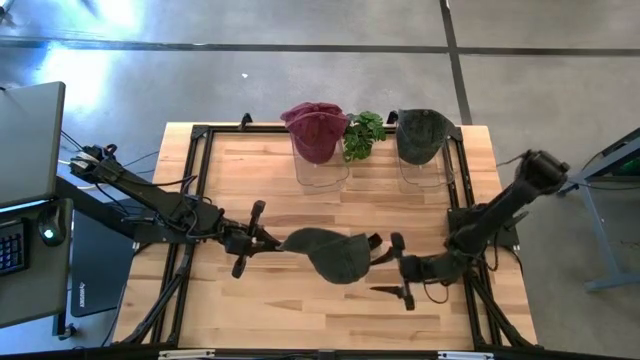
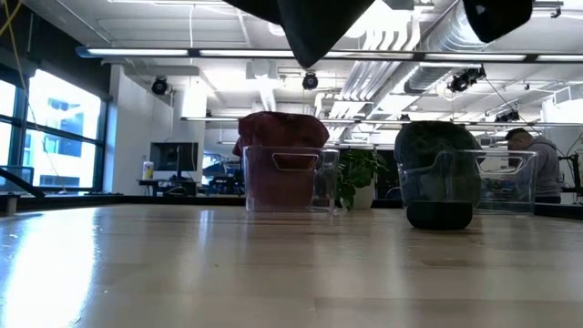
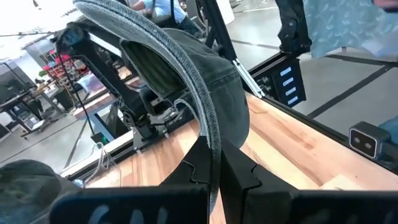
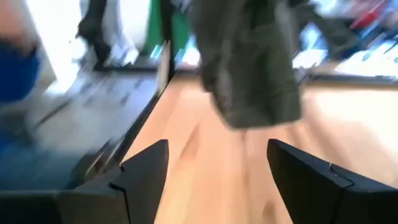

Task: Pick & Place hat
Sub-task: Put the black cap into the right transparent bin

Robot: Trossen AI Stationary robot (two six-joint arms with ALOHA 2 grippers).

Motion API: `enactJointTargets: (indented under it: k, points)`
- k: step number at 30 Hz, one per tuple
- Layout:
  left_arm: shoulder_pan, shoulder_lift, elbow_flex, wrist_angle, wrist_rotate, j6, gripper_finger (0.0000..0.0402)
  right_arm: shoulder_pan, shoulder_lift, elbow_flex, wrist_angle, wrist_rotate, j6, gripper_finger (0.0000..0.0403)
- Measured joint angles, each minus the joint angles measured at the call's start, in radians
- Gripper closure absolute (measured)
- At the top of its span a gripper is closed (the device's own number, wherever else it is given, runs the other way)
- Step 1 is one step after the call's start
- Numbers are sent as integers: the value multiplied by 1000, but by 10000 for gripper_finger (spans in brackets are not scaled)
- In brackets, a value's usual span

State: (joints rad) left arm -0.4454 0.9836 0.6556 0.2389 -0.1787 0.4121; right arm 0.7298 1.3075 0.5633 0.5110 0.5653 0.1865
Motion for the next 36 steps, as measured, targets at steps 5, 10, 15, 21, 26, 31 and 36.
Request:
enactJointTargets:
  k: [5, 10, 15, 21, 26, 31, 36]
  points:
    - [0, 0, 0, 1, 0, 2, 401, 5, 240, -112, 641, 78, -175, 144]
    - [0, 0, 0, 0, -20, 2, 401, -49, 443, -67, 1041, -67, -329, 159]
    - [0, 0, 0, -2, -23, 2, 401, -87, 490, 45, 1001, -116, -369, 182]
    - [0, 0, 0, -2, -23, 2, 401, -99, 493, 100, 988, -234, -413, 255]
    - [0, 0, 0, -2, -23, 2, 401, -101, 493, 100, 981, -193, -400, 358]
    - [0, 0, 0, -45, -35, -16, 400, -86, 485, 100, 960, -21, -397, 385]
    - [0, 0, 0, -149, -164, -110, 353, -37, 372, 100, 772, 88, -413, 396]
